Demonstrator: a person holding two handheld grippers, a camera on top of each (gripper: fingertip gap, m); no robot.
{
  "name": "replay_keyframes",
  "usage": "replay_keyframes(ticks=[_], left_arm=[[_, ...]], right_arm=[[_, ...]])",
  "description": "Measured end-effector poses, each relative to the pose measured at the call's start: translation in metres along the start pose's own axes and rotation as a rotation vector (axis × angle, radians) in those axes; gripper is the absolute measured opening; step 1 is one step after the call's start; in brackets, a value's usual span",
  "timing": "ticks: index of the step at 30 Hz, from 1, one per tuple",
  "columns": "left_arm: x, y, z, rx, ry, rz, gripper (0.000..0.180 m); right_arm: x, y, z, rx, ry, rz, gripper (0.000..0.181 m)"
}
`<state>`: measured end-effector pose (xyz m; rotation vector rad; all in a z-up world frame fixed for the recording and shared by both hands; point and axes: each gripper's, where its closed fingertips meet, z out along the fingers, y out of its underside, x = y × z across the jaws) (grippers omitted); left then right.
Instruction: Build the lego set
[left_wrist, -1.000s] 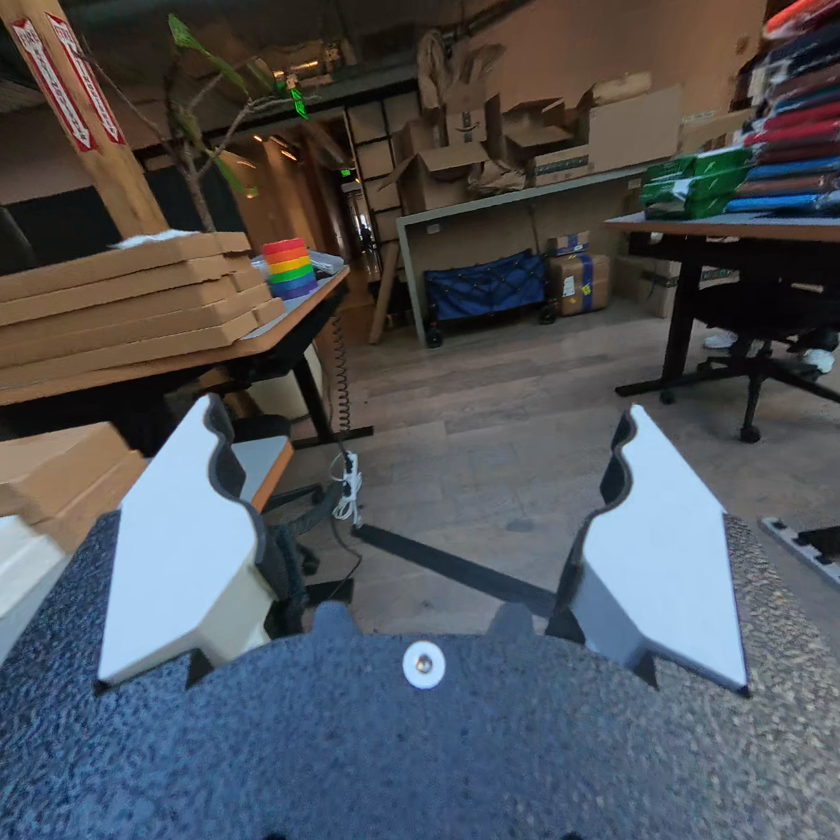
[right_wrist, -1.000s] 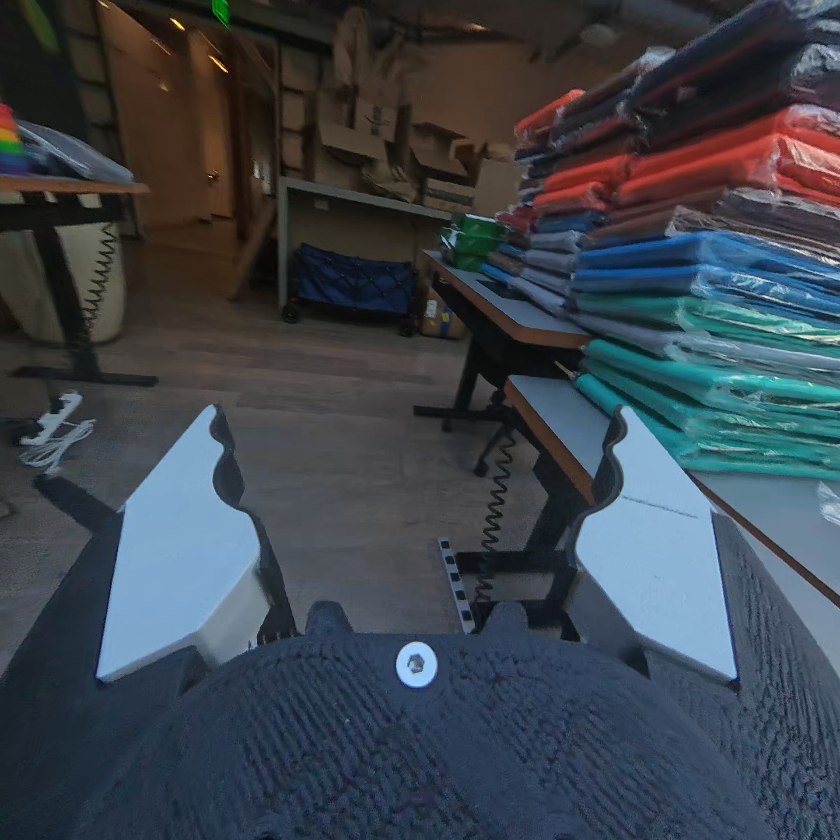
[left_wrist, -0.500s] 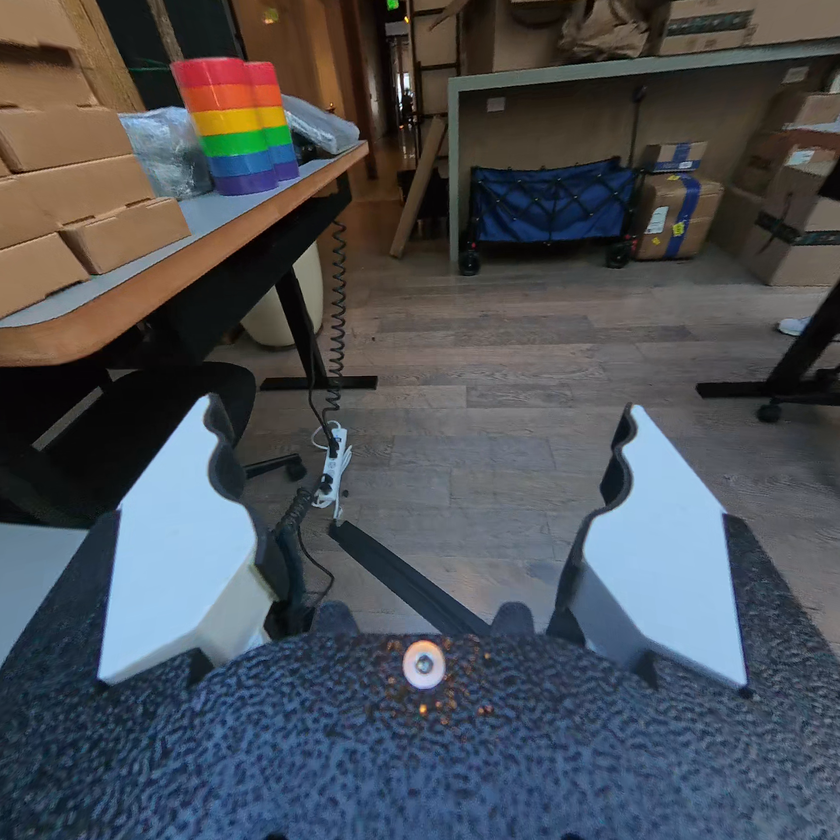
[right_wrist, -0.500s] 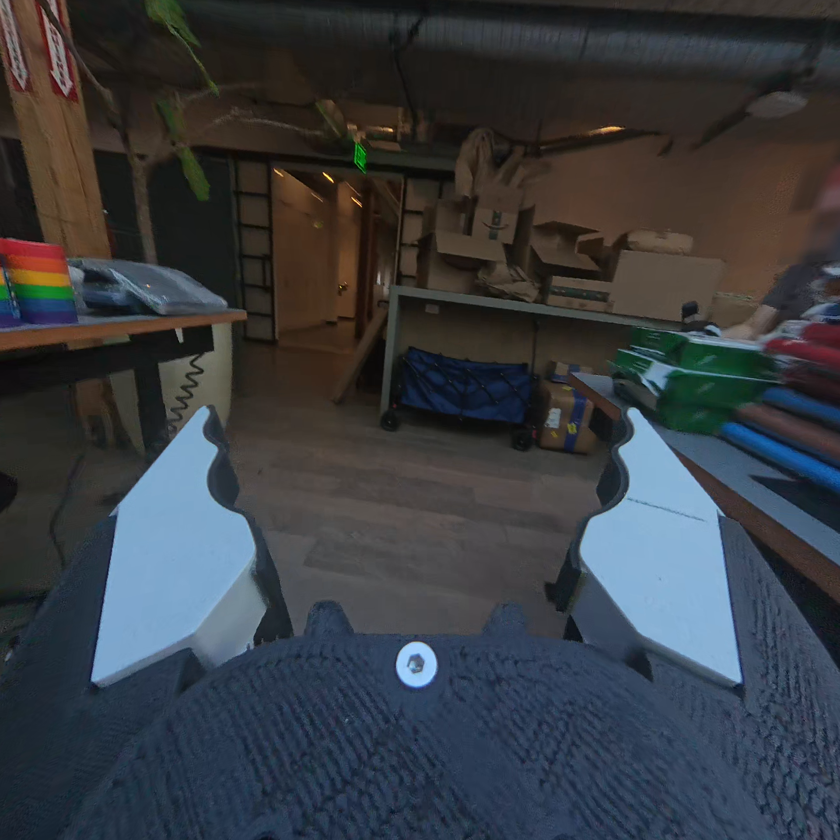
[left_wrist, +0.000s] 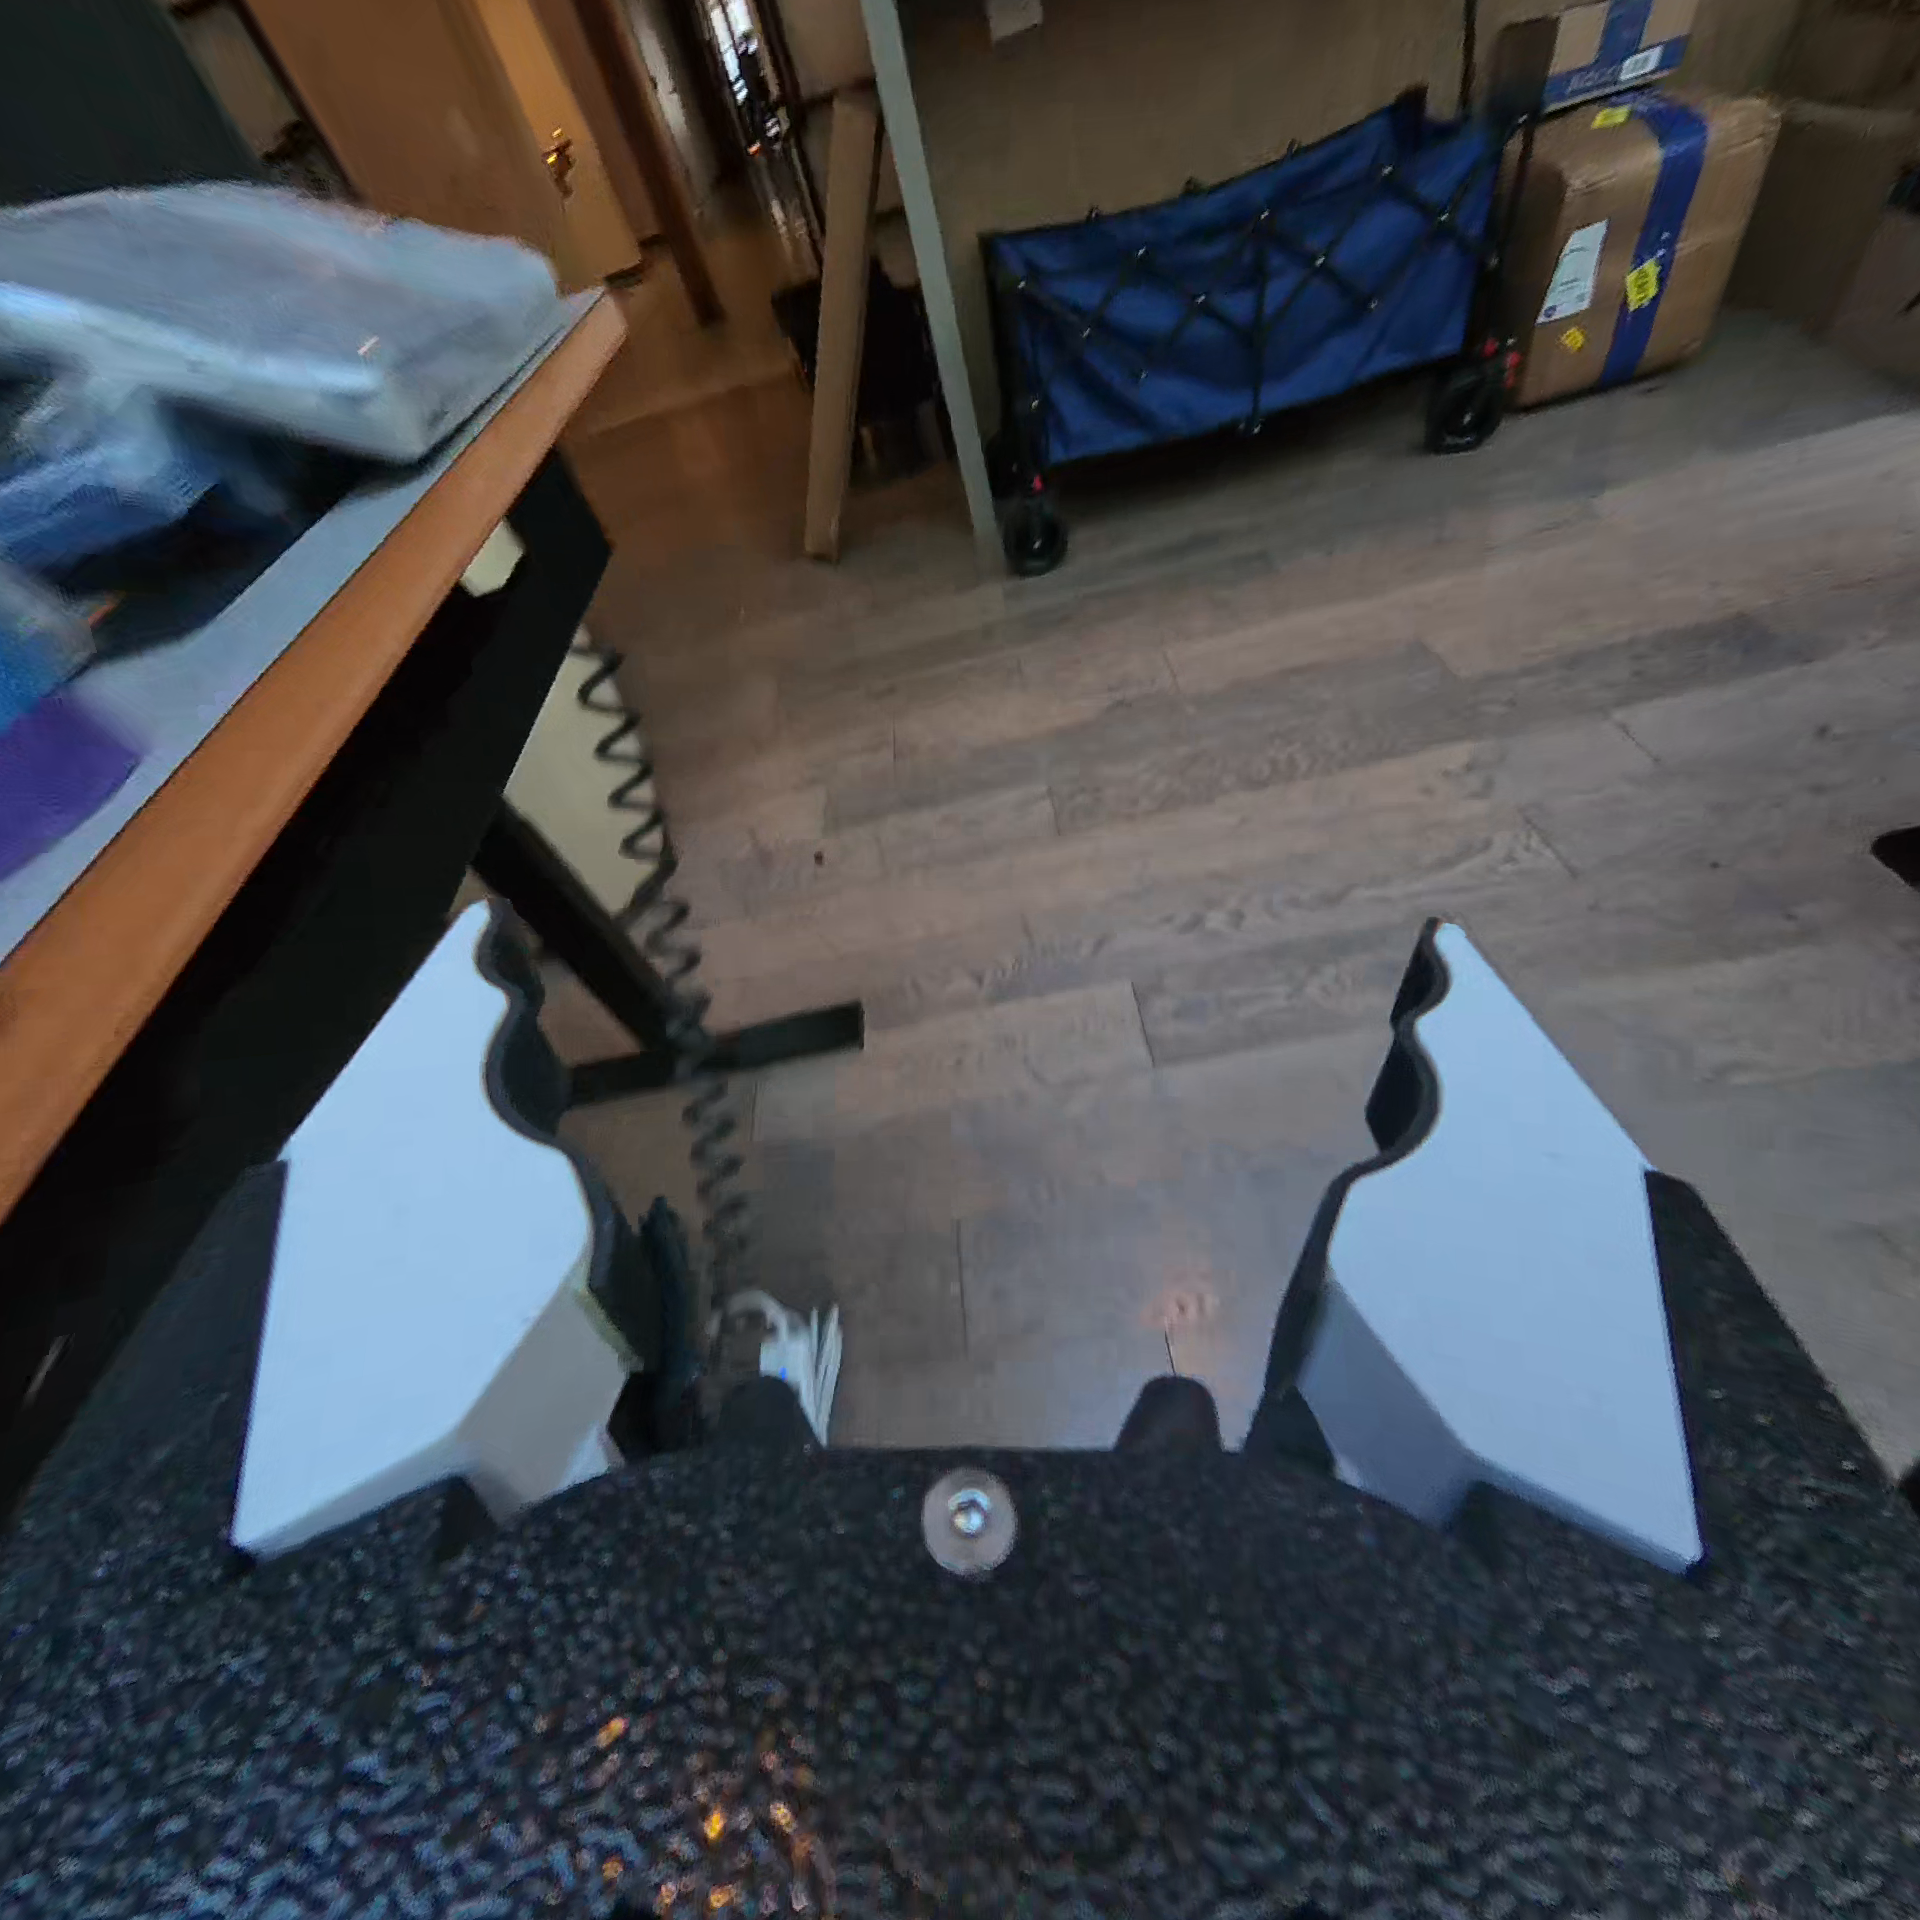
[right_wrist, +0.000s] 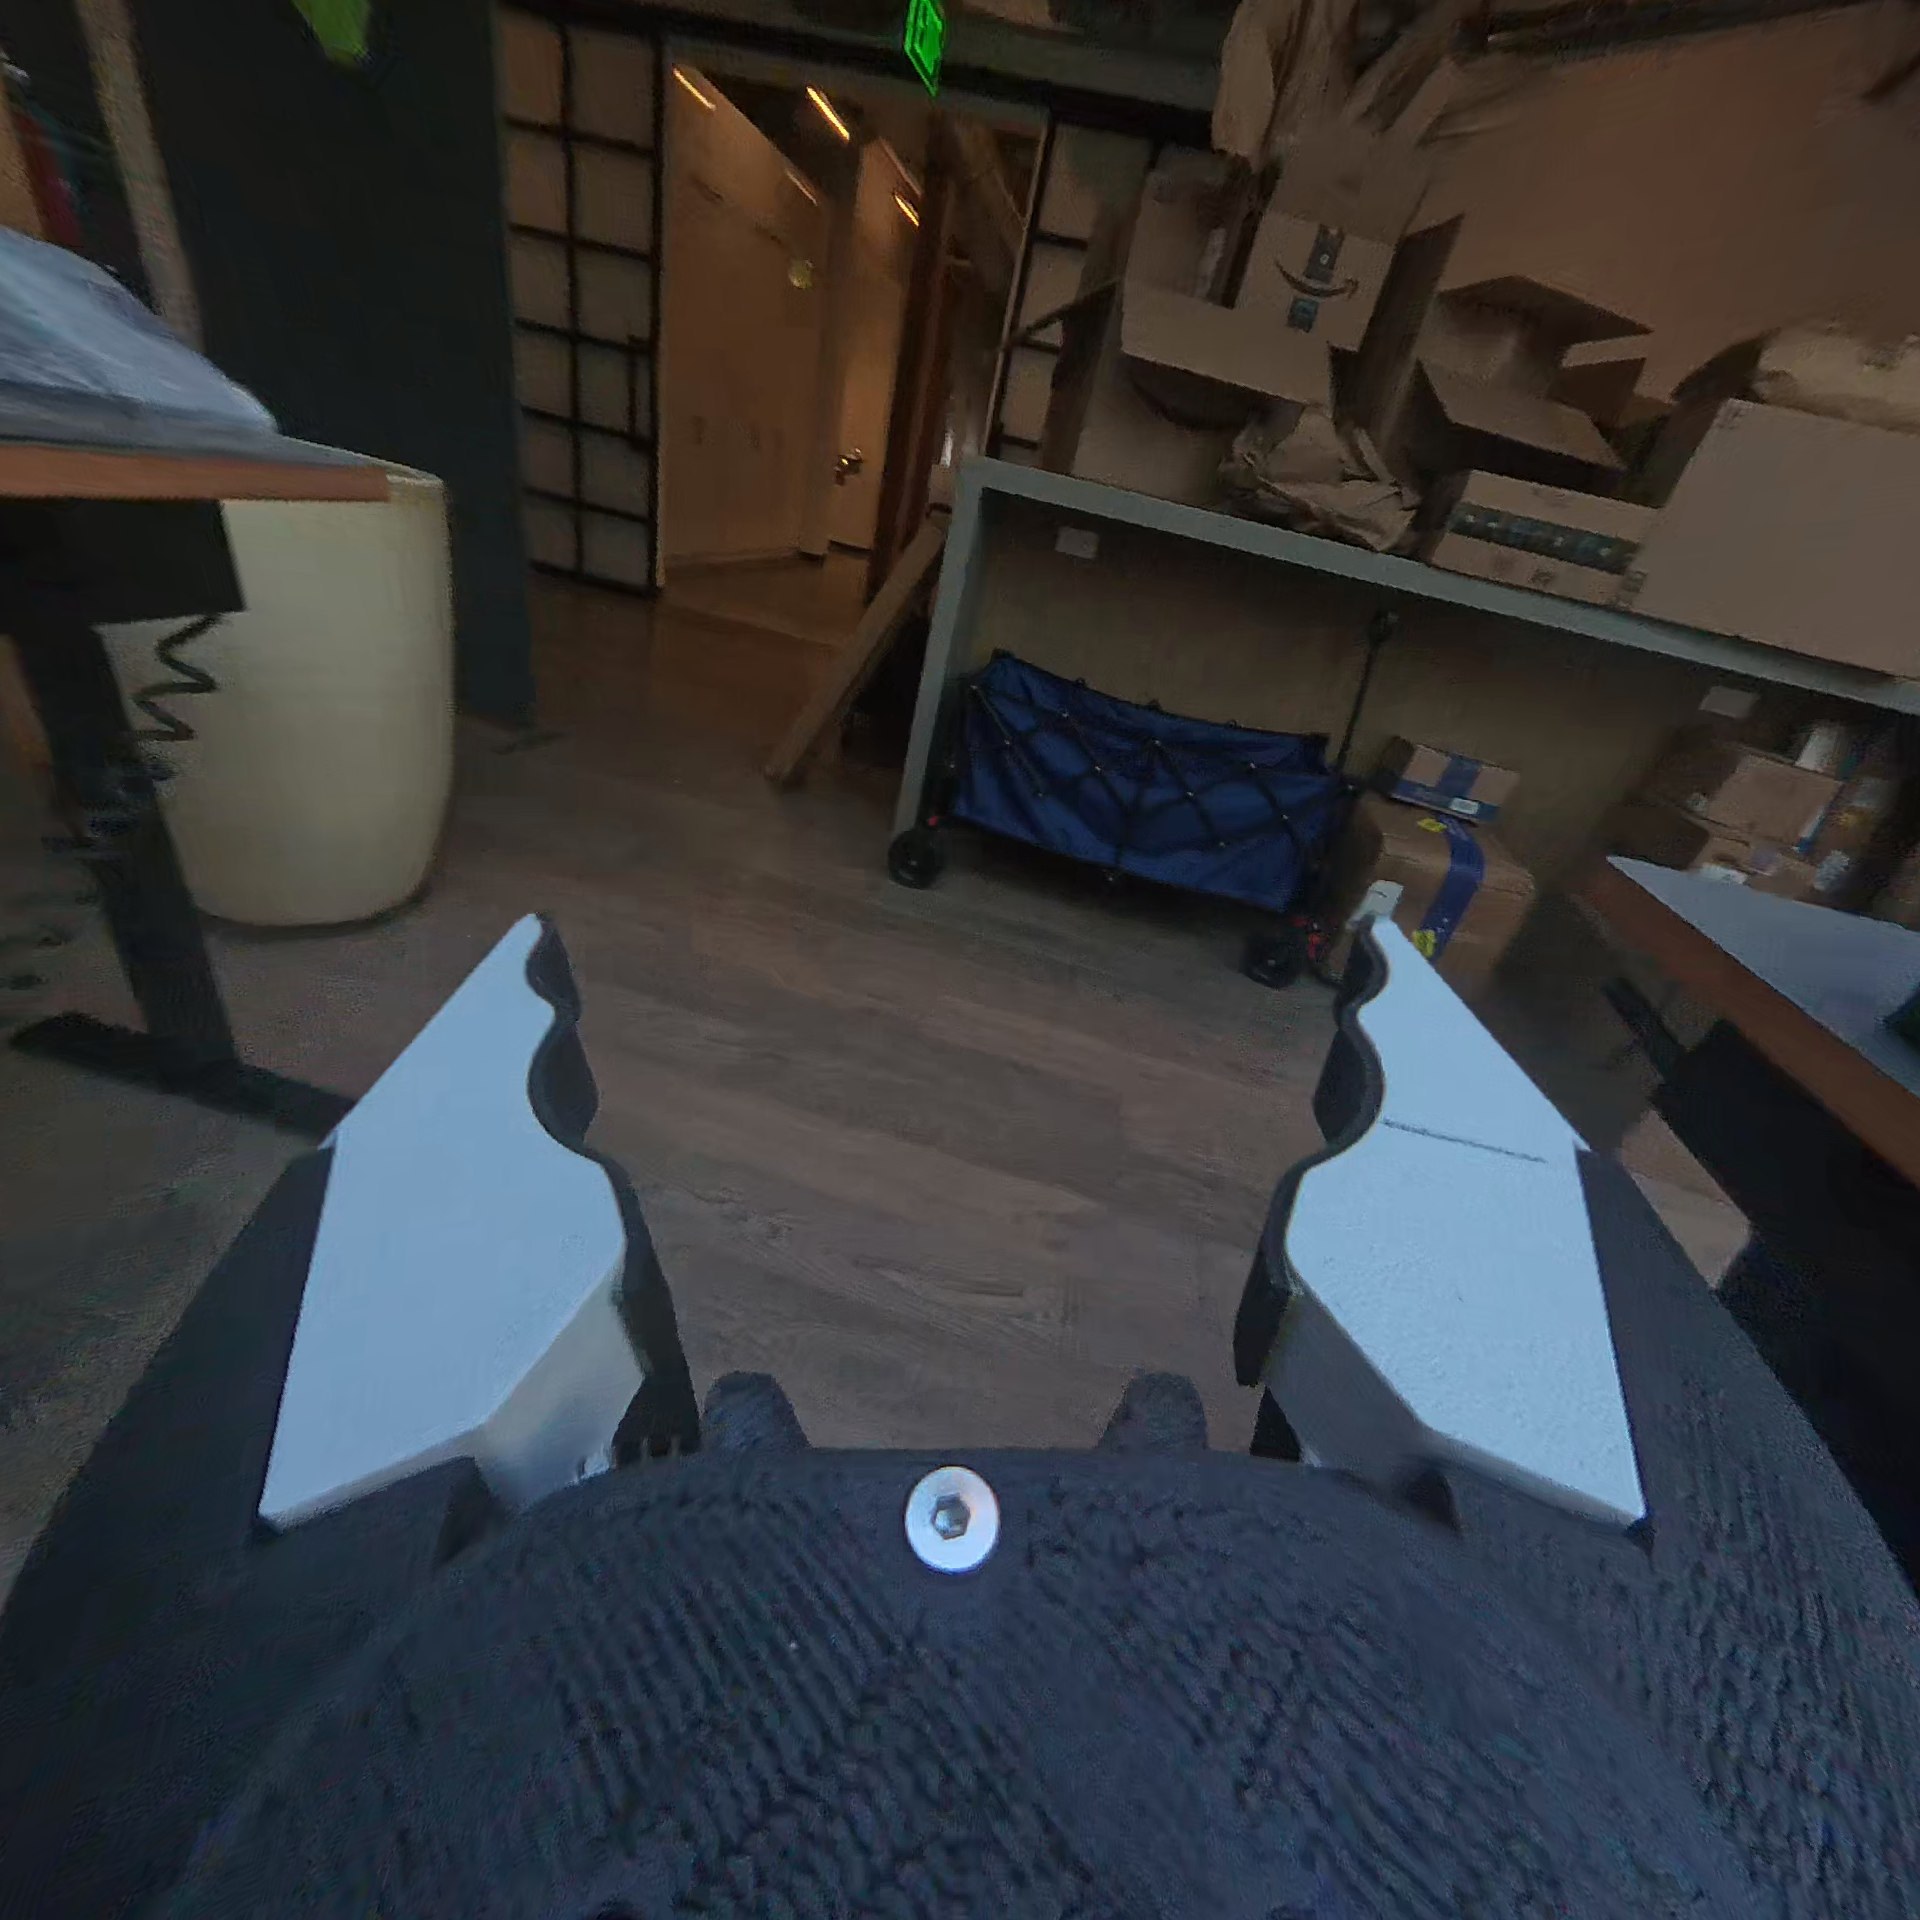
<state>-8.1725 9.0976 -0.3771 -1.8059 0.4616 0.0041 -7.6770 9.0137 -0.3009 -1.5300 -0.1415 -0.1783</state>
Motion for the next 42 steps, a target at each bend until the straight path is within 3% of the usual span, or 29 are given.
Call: replay_keyframes(ticks=[3, 9, 12, 14, 16, 22, 26, 30, 34, 36, 42], left_arm=[[-0.011, -0.034, 0.124, -0.022, 0.027, 0.048, 0.155], [-0.013, -0.076, 0.317, -0.024, 0.075, -0.085, 0.156], [-0.021, -0.128, 0.424, -0.009, 0.116, -0.224, 0.155], [-0.017, -0.186, 0.488, 0.114, 0.212, -0.181, 0.151], [-0.035, -0.219, 0.552, 0.16, 0.165, -0.104, 0.153], [-0.12, -0.26, 0.75, 0.253, 0.112, -0.254, 0.157], [-0.213, -0.276, 0.901, 0.254, 0.103, -0.281, 0.152], [-0.312, -0.31, 1.038, 0.207, 0.067, -0.209, 0.143], [-0.395, -0.329, 1.186, 0.16, 0.078, -0.155, 0.133], [-0.438, -0.341, 1.262, 0.187, 0.079, -0.19, 0.129], [-0.581, -0.351, 1.478, 0.139, -0.055, -0.303, 0.119]], right_arm=[[0.04, 0.038, 0.083, -0.067, 0.08, 0.004, 0.141], [0.085, 0.067, 0.33, -0.037, 0.042, -0.096, 0.14], [0.08, 0.069, 0.495, -0.023, -0.056, -0.027, 0.141], [0.05, 0.049, 0.61, 0.037, -0.176, 0.025, 0.141], [0.005, 0.022, 0.723, 0.121, -0.305, 0.036, 0.14], [-0.15, -0.055, 1.017, 0.382, -0.565, 0.15, 0.139], [-0.207, -0.061, 1.18, 0.403, -0.537, 0.167, 0.137], [-0.216, -0.033, 1.315, 0.243, -0.561, 0.061, 0.137], [-0.172, 0.01, 1.434, 0.128, -0.434, -0.09, 0.136], [-0.145, 0.031, 1.495, 0.082, -0.329, -0.057, 0.137], [-0.143, 0.027, 1.738, 0.156, -0.143, 0.044, 0.138]])
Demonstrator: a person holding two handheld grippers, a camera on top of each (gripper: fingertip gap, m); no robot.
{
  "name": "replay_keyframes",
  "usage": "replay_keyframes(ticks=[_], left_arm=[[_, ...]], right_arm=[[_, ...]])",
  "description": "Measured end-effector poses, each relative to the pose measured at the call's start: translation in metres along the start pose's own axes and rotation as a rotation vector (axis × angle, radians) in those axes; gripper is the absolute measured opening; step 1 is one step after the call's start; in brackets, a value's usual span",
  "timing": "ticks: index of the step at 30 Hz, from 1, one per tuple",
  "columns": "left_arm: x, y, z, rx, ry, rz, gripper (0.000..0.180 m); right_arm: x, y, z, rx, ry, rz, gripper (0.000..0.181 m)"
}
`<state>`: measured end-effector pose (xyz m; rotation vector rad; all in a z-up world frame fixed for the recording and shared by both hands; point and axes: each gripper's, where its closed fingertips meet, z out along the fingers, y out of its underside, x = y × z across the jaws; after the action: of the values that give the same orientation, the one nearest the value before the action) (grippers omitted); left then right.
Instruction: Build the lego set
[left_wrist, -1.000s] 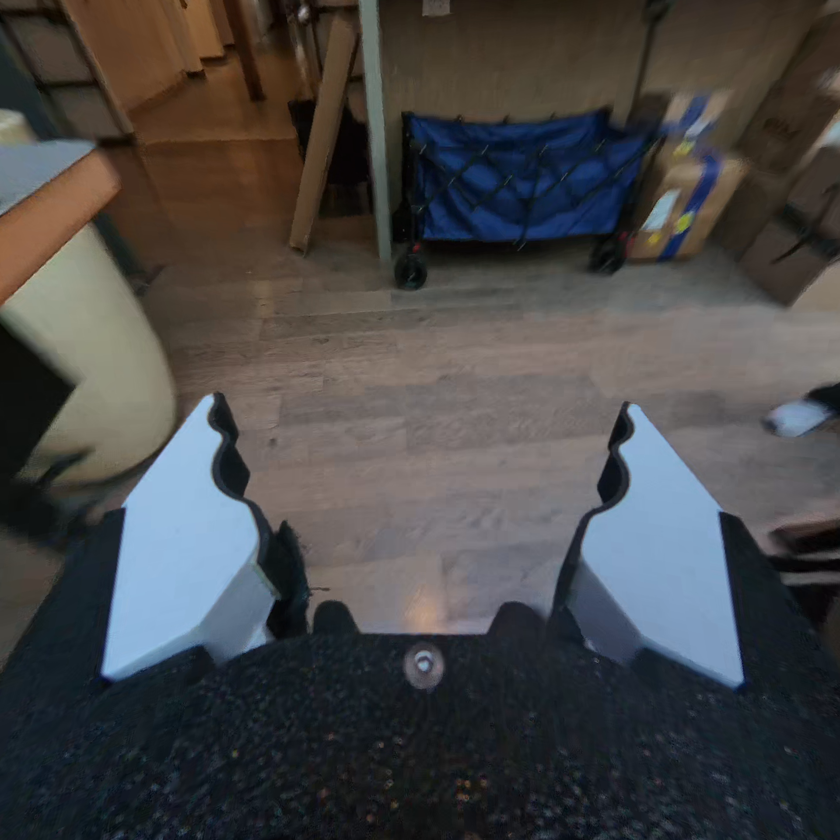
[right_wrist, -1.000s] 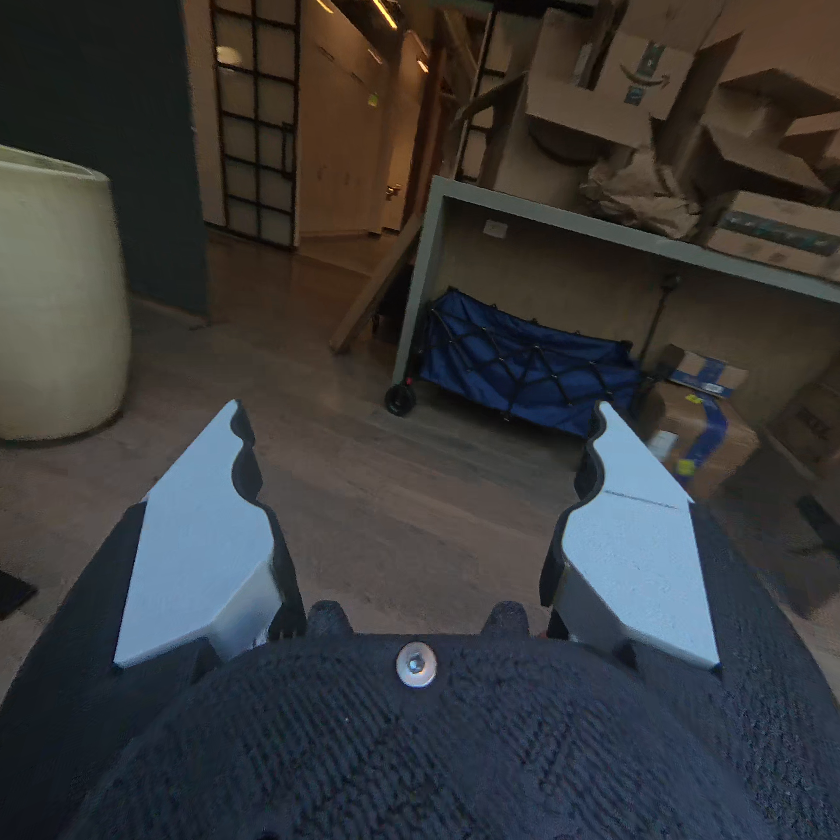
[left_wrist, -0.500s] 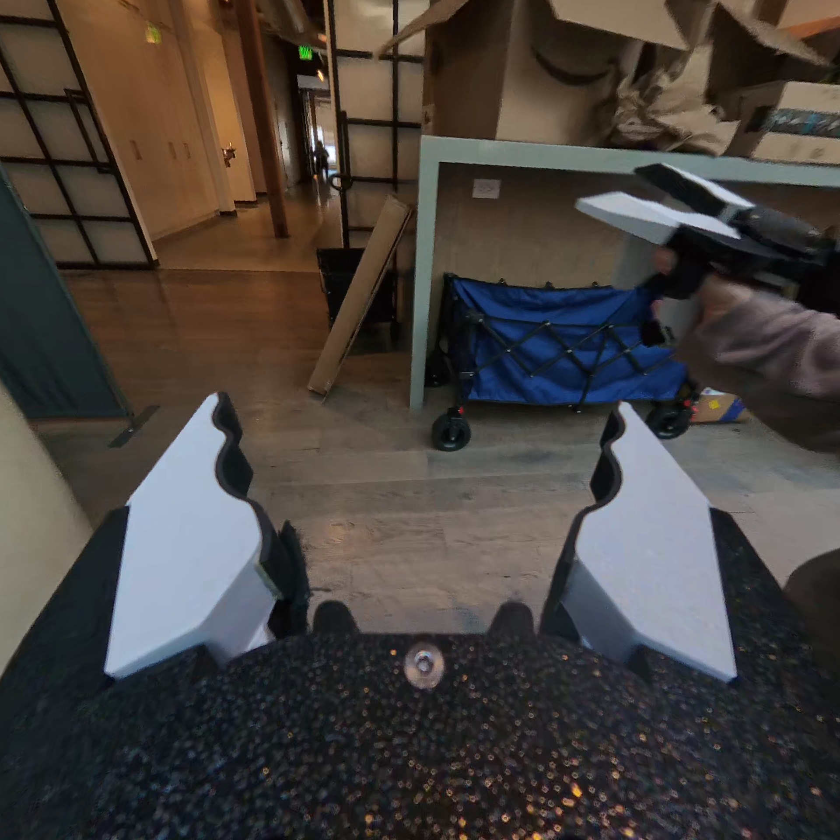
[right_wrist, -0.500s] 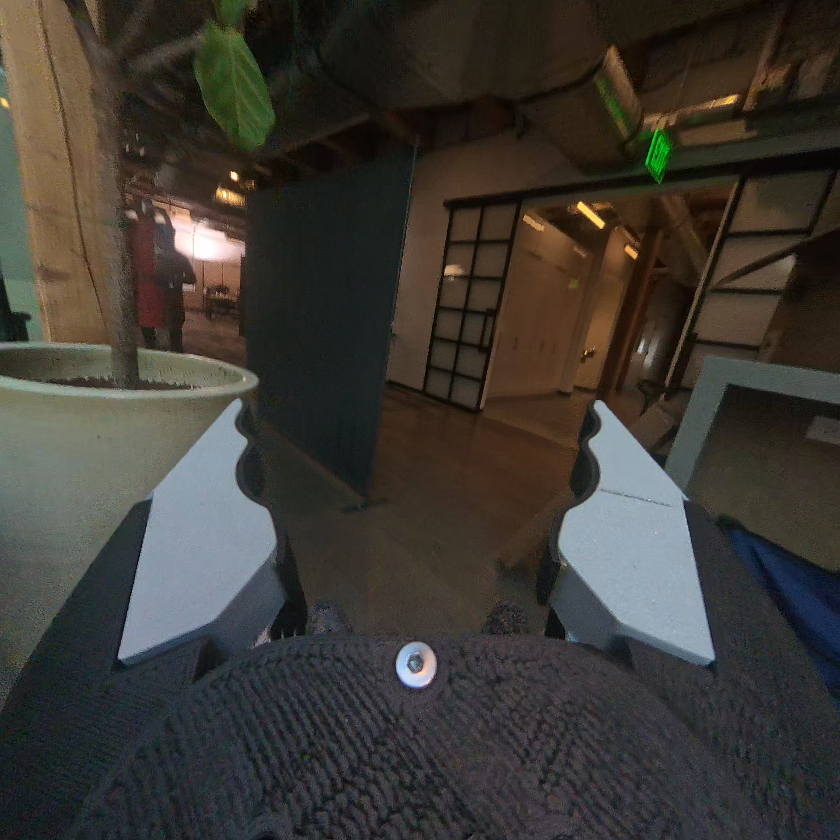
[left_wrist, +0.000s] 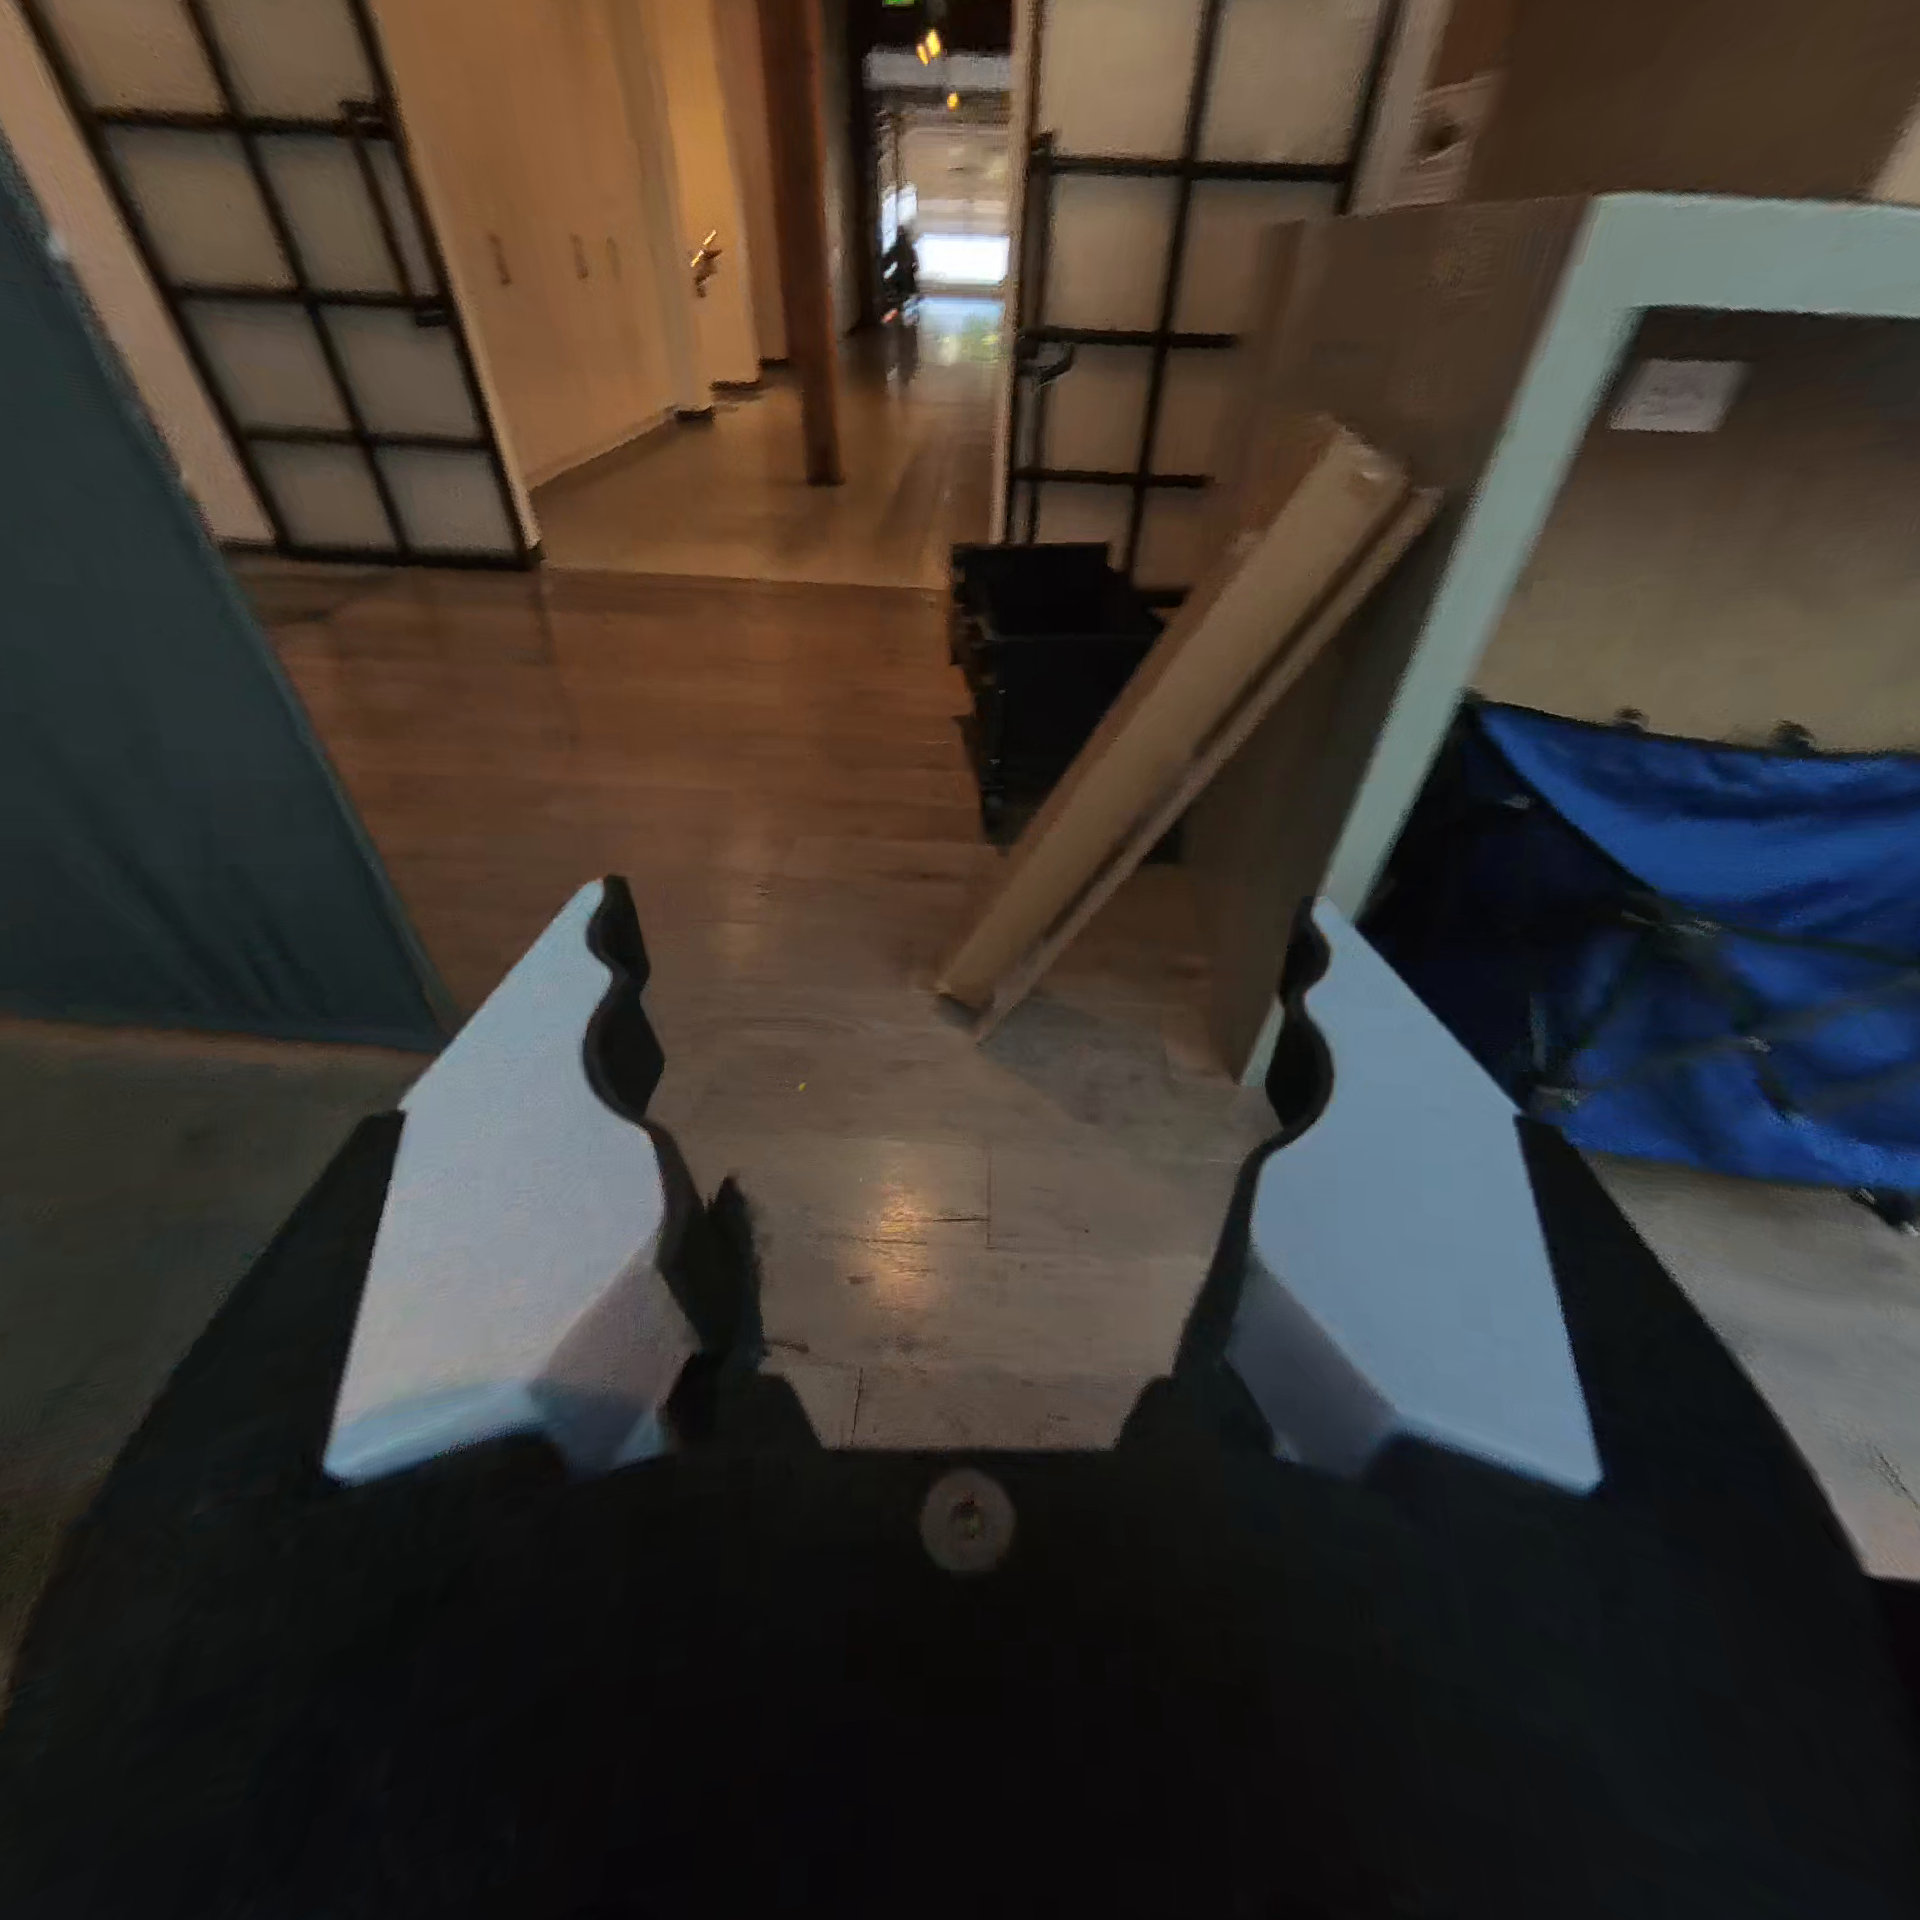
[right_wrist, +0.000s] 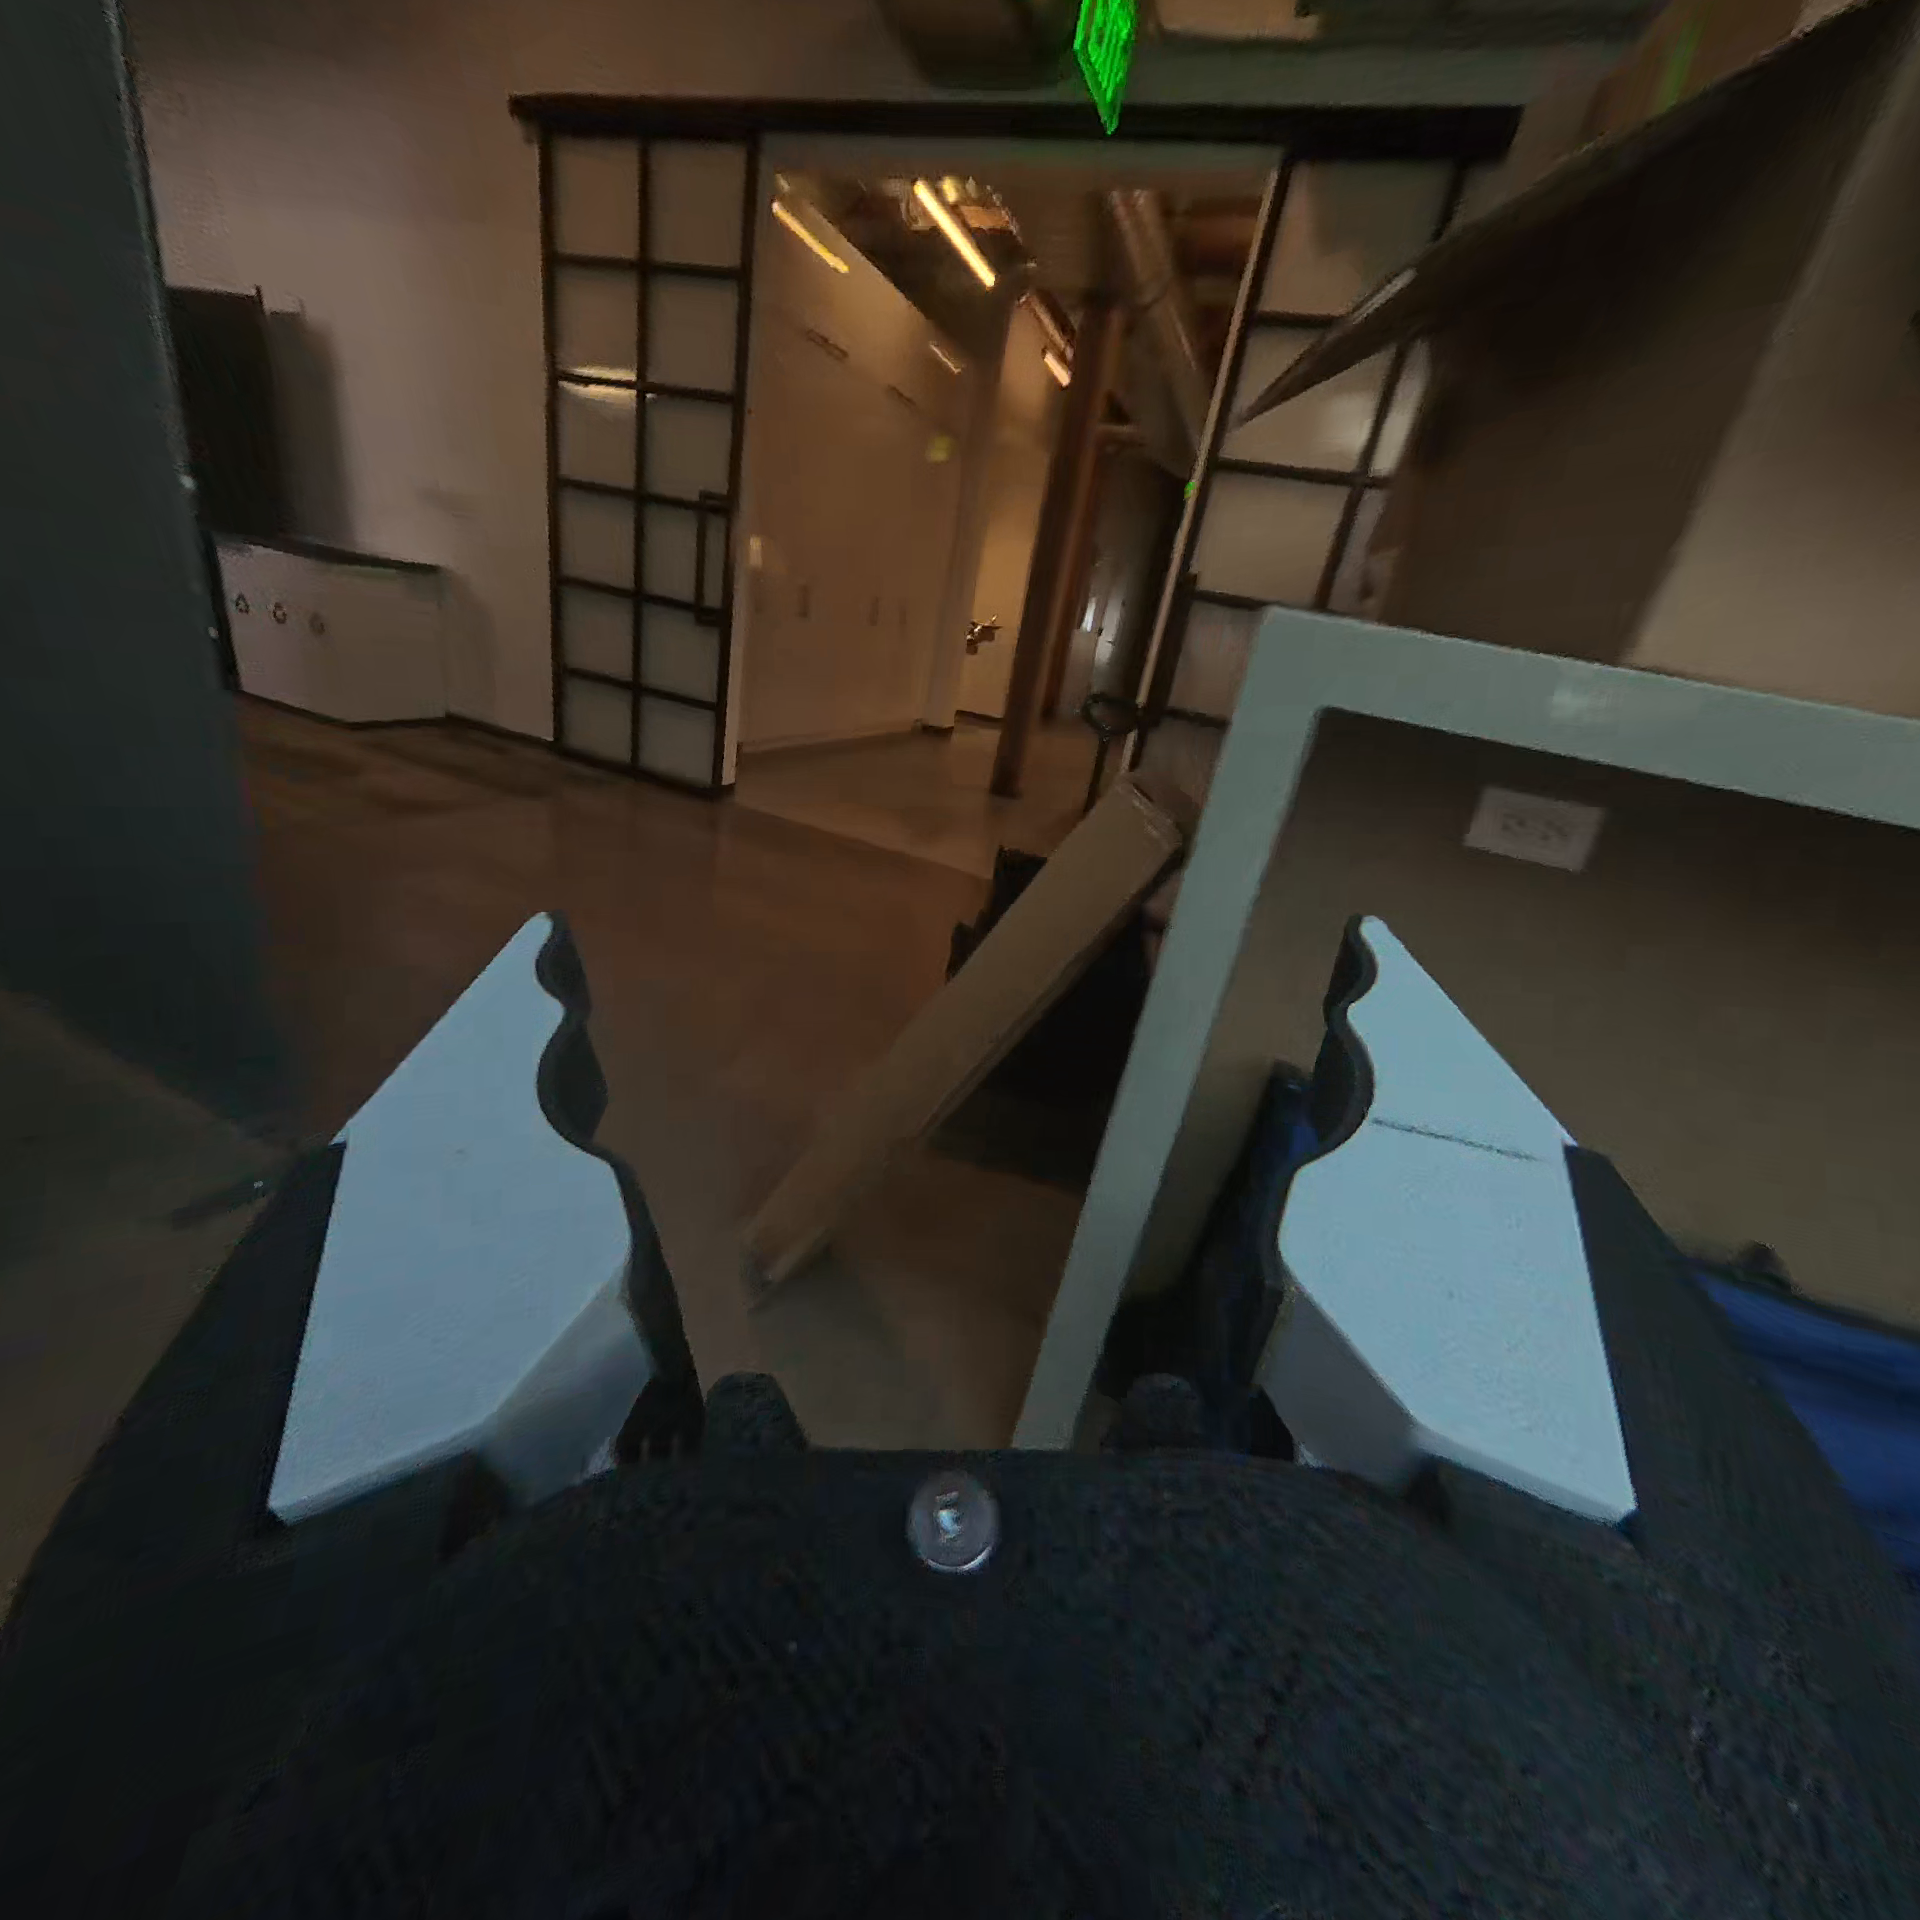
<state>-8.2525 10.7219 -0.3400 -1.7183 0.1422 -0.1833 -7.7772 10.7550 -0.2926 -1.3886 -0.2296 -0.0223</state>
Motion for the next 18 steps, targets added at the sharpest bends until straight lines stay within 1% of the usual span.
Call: replay_keyframes(ticks=[2, 3, 5, 8, 9, 10, 12, 14, 16, 18], left_arm=[[-0.036, -0.009, 0.062, -0.048, -0.015, -0.048, 0.116], [-0.055, -0.016, 0.093, -0.058, -0.02, -0.05, 0.114], [-0.105, -0.025, 0.144, -0.085, -0.083, -0.033, 0.114], [-0.191, -0.035, 0.215, -0.081, -0.206, -0.052, 0.113], [-0.219, -0.035, 0.238, -0.092, -0.242, -0.029, 0.115], [-0.245, -0.036, 0.262, -0.114, -0.272, 0.042, 0.117], [-0.296, -0.041, 0.316, -0.161, -0.321, 0.249, 0.117], [-0.341, -0.053, 0.385, -0.166, -0.316, 0.381, 0.115], [-0.384, -0.067, 0.47, -0.141, -0.262, 0.397, 0.113], [-0.418, -0.083, 0.568, -0.183, -0.177, 0.353, 0.116]], right_arm=[[-0.031, 0.01, 0.111, -0.031, -0.087, 0.032, 0.139], [-0.053, 0.008, 0.167, -0.017, -0.15, 0.035, 0.139], [-0.1, -0.001, 0.274, 0.045, -0.248, 0.016, 0.137], [-0.171, -0.015, 0.425, 0.16, -0.347, 0.066, 0.136], [-0.193, -0.017, 0.473, 0.193, -0.366, 0.09, 0.137], [-0.214, -0.017, 0.519, 0.224, -0.378, 0.112, 0.136], [-0.249, -0.014, 0.605, 0.28, -0.38, 0.154, 0.136], [-0.277, -0.003, 0.684, 0.304, -0.377, 0.175, 0.136], [-0.293, 0.02, 0.76, 0.284, -0.367, 0.134, 0.135], [-0.297, 0.047, 0.833, 0.176, -0.356, 0.127, 0.135]])
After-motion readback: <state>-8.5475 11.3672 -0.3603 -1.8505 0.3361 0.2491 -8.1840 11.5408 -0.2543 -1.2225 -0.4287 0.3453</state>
